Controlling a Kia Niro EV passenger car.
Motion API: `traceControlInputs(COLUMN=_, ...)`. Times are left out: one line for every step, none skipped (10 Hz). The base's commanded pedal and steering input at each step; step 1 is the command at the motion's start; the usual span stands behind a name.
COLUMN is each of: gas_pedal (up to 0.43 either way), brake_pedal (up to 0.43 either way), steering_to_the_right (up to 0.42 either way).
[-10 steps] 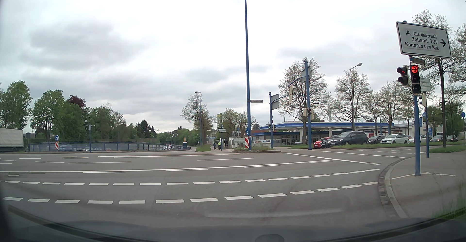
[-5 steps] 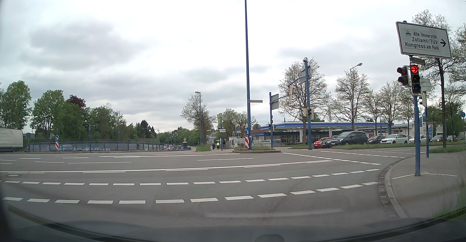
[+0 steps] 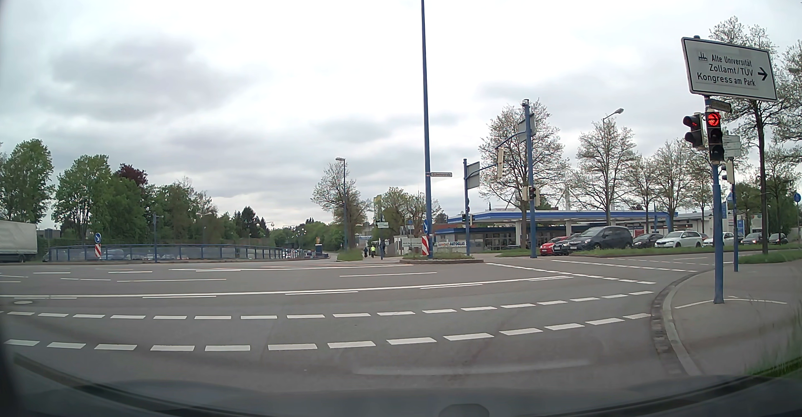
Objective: Follow the waypoints while adhering to traffic rules and regulations
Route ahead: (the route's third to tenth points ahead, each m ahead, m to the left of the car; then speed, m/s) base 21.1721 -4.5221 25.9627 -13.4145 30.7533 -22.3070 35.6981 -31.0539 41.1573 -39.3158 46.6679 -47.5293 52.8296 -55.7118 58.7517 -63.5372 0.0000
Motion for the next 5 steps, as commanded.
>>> traceControlInputs(gas_pedal=0.0, brake_pedal=0.244, steering_to_the_right=0.033)
traceControlInputs(gas_pedal=0.0, brake_pedal=0.244, steering_to_the_right=0.033)
traceControlInputs(gas_pedal=0.0, brake_pedal=0.244, steering_to_the_right=0.033)
traceControlInputs(gas_pedal=0.0, brake_pedal=0.244, steering_to_the_right=0.033)
traceControlInputs(gas_pedal=0.0, brake_pedal=0.244, steering_to_the_right=0.033)
